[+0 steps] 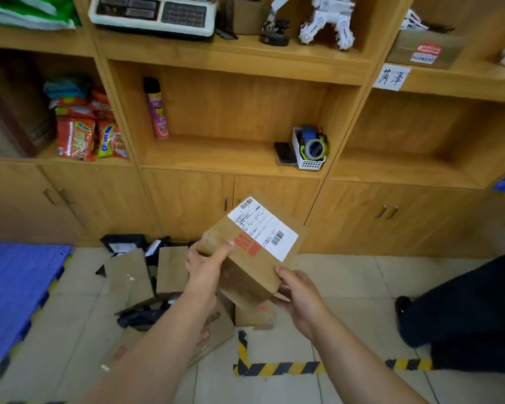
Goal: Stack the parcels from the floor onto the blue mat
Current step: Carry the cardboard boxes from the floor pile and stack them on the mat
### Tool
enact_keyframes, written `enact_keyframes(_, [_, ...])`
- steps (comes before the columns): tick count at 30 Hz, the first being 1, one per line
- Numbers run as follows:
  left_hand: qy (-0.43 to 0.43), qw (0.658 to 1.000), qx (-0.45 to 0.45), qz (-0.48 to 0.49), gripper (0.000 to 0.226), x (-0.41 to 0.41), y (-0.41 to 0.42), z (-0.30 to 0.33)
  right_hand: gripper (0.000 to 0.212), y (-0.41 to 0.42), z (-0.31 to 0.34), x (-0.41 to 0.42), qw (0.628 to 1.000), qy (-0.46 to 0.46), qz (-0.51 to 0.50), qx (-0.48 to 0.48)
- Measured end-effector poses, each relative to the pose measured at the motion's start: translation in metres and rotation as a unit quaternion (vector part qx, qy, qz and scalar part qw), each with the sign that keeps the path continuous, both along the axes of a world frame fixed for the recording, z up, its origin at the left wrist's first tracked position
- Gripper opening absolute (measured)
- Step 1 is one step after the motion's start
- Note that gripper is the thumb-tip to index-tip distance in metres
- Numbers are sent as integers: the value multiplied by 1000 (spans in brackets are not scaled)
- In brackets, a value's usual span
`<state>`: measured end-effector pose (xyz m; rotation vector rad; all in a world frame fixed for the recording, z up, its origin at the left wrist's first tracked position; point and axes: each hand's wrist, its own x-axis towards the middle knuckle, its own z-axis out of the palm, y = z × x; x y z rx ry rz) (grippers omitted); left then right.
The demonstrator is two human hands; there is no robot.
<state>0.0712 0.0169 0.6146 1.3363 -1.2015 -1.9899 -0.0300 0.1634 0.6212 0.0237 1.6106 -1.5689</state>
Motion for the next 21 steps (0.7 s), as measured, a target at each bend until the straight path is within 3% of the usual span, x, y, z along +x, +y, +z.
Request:
enact_keyframes(3, [12,1000,6,16,102,29,-7,4,23,-4,1,1,993,47,93,50])
enact_keyframes(6, [15,999,-10,31,82,69,-20,4,60,-21,4,4,974,145,127,121])
enact_keyframes(8, [7,999,-36,31,72,97,-30,3,68,-37,10,11,963,205,125,125])
enact_keyframes(12, [-5,998,-51,35,104,158,-47,8,63,-75,15,46,952,215,194,101])
enact_keyframes(15, [3,997,-45,61,106,208,-58,10,55,-104,8,90,944,216,232,94])
enact_keyframes(21, [-16,983,2,182,50,333,-91,-9,52,-166,-2,211,907,248,319,116])
